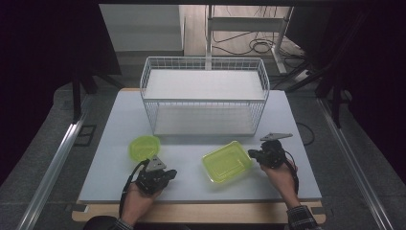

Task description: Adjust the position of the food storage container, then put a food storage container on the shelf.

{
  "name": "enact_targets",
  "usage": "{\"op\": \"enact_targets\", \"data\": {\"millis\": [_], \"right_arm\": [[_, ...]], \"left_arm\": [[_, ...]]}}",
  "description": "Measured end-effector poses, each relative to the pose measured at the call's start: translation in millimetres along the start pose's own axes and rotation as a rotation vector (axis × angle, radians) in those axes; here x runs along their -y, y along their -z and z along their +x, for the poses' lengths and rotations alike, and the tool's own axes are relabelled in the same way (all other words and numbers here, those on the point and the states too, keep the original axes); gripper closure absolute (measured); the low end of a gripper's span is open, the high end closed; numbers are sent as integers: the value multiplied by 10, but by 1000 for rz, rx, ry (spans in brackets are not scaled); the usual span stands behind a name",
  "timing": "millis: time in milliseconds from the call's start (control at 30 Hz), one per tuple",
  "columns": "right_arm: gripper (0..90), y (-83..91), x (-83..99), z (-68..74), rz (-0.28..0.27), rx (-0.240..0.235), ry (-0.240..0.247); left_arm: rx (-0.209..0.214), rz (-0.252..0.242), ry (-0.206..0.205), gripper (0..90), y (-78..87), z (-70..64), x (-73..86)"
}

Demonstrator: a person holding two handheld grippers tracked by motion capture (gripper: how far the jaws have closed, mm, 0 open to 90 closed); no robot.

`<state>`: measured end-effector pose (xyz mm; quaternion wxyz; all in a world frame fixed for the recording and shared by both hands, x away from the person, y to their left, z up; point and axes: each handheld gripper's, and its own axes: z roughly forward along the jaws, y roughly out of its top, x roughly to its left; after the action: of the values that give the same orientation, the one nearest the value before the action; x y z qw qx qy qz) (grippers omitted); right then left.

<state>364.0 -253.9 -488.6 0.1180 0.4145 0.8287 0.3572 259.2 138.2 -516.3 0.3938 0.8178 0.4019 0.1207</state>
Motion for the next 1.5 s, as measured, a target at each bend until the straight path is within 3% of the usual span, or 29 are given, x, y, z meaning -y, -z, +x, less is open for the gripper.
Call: {"op": "enact_targets", "data": {"millis": [500,700,833,867,900,933,1000,1067,1133,1167,1267,1500], "right_arm": [[877,-95,40,497,24,-107,100],[845,7,73,537,11,-66,151],[746,137,119,502,-38,-56,140],[669,185,138,497,-61,-51,128],[669,185,138,497,-61,-51,128],[575,221,166,505,-78,-47,126],[538,230,177,508,-82,-45,129],[377,245,231,518,-92,-30,139],[335,248,253,518,-92,-30,141],[260,243,301,509,-95,-44,117],[214,244,332,493,-91,-63,99],[84,199,361,463,-79,-93,63]], "left_arm": [[-5,-7,1,850,90,51,24],[-21,-10,-17,776,132,46,58],[-54,-14,-42,616,155,18,86],[-60,-11,-45,576,159,9,94],[-67,-9,-50,576,161,-1,104],[-77,-4,-54,501,164,-13,117],[-88,0,-60,473,171,-27,141],[-93,-3,-62,321,178,-36,165],[-92,-1,-59,271,182,-38,207],[-101,4,-46,149,182,-42,230],[-112,22,-41,102,200,-50,289],[-132,-9,-41,16,230,-48,357]]}}
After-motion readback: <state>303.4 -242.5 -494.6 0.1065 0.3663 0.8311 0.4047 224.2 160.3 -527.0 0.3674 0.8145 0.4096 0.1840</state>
